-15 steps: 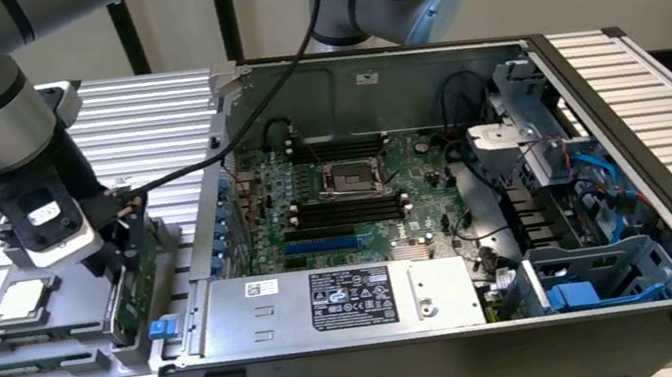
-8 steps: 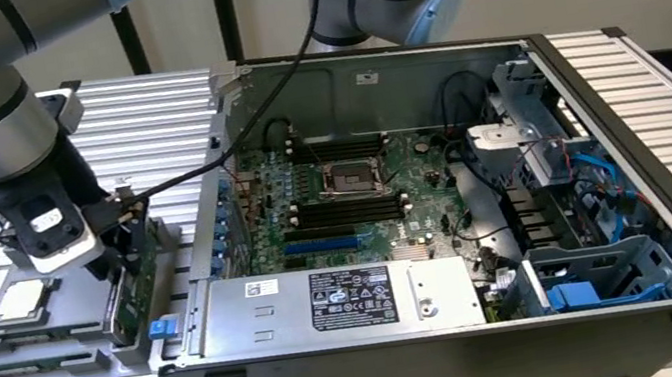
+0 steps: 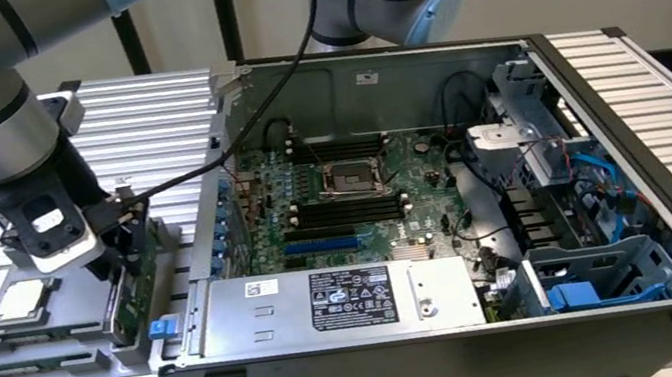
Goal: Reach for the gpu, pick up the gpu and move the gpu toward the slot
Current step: 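Pick up the gpu and move the gpu toward the slot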
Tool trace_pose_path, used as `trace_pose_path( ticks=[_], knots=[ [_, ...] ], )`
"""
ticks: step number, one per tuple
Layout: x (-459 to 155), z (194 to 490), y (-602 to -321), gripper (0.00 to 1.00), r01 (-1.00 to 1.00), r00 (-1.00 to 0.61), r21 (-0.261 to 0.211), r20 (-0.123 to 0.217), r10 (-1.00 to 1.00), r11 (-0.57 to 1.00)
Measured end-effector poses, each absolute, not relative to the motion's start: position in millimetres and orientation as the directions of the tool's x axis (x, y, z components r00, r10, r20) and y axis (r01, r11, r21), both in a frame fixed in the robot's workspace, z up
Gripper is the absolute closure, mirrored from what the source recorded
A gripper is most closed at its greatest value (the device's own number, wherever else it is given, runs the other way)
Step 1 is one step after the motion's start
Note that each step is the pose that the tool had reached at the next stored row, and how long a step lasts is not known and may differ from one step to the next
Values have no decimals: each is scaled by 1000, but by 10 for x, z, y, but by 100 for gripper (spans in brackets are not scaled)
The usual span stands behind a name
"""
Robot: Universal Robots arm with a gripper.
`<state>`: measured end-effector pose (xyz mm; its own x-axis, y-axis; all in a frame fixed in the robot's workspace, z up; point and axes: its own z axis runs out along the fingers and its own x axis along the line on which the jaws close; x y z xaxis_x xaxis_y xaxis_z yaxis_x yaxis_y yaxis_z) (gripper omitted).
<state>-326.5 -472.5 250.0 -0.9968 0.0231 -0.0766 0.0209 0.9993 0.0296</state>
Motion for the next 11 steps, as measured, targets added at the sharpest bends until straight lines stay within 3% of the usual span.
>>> trace_pose_path(
  ticks=[11],
  knots=[
    [-3265,2445,-4714,58,21,-997,26,-78,23,999]
  ],
)
